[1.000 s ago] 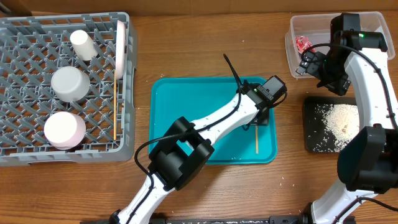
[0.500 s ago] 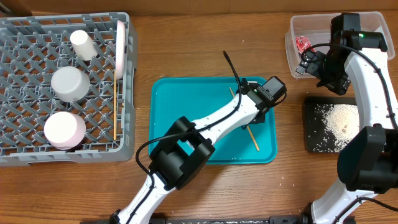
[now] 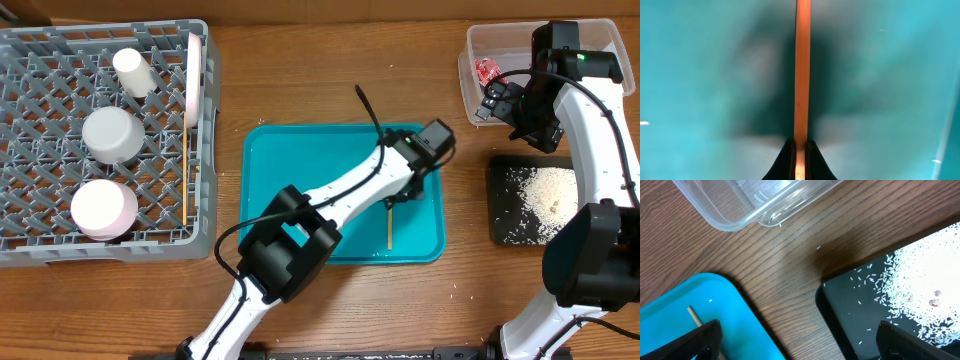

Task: Sort waste into correct bins and load items into the dishwasher
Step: 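Carry the chopstick left and place it in the dish rack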

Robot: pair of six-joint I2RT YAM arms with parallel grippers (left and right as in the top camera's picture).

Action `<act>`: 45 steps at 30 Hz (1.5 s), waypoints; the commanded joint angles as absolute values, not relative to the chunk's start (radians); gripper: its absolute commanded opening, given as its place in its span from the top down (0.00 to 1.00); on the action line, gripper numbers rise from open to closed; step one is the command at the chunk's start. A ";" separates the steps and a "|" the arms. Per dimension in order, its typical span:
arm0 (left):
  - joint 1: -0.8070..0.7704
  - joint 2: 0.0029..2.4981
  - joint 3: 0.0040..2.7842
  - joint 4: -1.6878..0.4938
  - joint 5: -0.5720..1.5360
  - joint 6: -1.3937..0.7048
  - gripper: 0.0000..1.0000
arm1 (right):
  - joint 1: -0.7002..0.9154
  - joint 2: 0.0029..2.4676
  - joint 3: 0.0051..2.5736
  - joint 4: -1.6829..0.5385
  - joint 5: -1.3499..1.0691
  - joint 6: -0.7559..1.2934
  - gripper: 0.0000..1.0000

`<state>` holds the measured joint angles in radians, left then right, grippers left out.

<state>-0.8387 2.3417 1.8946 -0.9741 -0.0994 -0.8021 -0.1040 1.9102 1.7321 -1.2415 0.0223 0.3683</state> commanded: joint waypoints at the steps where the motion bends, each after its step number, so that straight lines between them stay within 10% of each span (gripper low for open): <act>1: -0.761 2.339 1.979 -1.111 -0.081 -0.780 0.96 | -0.101 1.887 1.749 -1.235 0.016 0.366 0.00; 13: -0.522 2.194 2.438 -1.690 -0.162 -0.421 0.96 | -0.101 1.887 1.749 -1.235 0.016 0.366 0.00; 45: 0.167 1.903 1.900 -1.474 -0.086 -0.031 0.96 | -0.101 1.887 1.749 -1.235 0.016 0.366 0.01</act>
<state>0.1490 1.9034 1.9522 -1.5162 -0.0860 -0.0700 -0.1040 1.9102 1.7321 -1.2411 0.0223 0.3664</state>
